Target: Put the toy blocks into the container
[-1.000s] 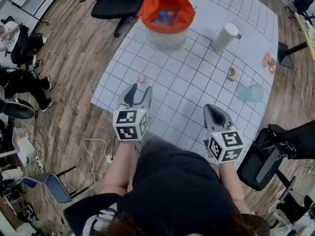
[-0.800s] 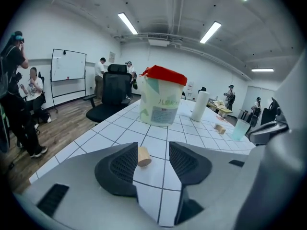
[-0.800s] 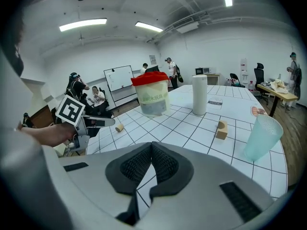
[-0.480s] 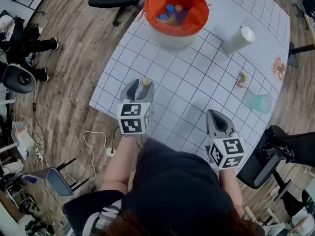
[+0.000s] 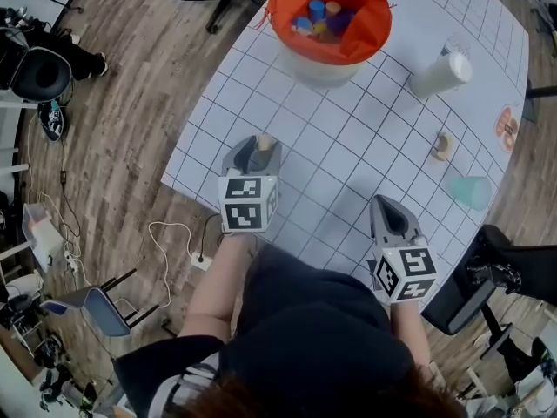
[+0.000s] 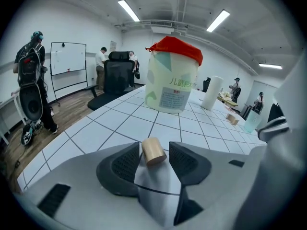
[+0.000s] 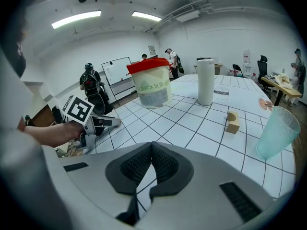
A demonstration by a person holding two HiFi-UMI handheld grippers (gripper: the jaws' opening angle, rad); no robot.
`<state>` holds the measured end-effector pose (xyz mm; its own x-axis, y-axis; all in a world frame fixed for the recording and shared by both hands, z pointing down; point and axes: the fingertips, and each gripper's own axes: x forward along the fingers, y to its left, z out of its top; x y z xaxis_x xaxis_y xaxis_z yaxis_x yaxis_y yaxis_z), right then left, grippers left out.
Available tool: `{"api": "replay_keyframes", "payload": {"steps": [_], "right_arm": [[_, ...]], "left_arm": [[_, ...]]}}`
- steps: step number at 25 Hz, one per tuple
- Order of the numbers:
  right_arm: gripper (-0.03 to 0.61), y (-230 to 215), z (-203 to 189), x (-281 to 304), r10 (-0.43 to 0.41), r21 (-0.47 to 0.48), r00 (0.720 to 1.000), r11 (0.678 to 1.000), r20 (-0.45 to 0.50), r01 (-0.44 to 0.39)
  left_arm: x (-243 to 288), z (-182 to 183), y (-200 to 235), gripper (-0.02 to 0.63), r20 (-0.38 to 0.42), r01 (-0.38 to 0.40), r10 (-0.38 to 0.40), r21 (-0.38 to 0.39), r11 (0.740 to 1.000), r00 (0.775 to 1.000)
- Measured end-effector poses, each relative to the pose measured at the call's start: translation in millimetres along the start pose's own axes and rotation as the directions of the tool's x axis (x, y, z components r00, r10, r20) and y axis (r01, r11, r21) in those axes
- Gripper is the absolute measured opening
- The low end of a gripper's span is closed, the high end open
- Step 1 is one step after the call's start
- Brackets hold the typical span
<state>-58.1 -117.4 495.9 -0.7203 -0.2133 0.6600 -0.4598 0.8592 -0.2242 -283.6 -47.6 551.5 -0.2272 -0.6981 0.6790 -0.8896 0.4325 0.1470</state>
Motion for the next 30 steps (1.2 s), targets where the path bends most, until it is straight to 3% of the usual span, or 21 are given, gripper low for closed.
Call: {"api": "replay_keyframes", "payload": {"steps": [12, 20, 30], "right_arm": [[0.015, 0, -2, -6, -0.007, -0.004, 1.0, 1.0, 0.008, 0.007], [0.015, 2, -1, -17, -0.001, -0.009, 0.999, 1.0, 0.032, 0.001], [0.015, 11, 35, -30, 0.048, -0.056, 0.991, 0.998, 0.126, -0.042]], "left_arm": [[0, 0, -1, 0.163, -0.004, -0.002, 0.002, 0.001, 1.0, 1.0], [-20, 29, -28, 0.161, 0.06, 0.082, -0.084, 0.034, 0.996, 0.995], [-61, 105, -90, 0.16, 0.179, 0.201, -0.24, 0.214, 0.956, 0.954]]}}
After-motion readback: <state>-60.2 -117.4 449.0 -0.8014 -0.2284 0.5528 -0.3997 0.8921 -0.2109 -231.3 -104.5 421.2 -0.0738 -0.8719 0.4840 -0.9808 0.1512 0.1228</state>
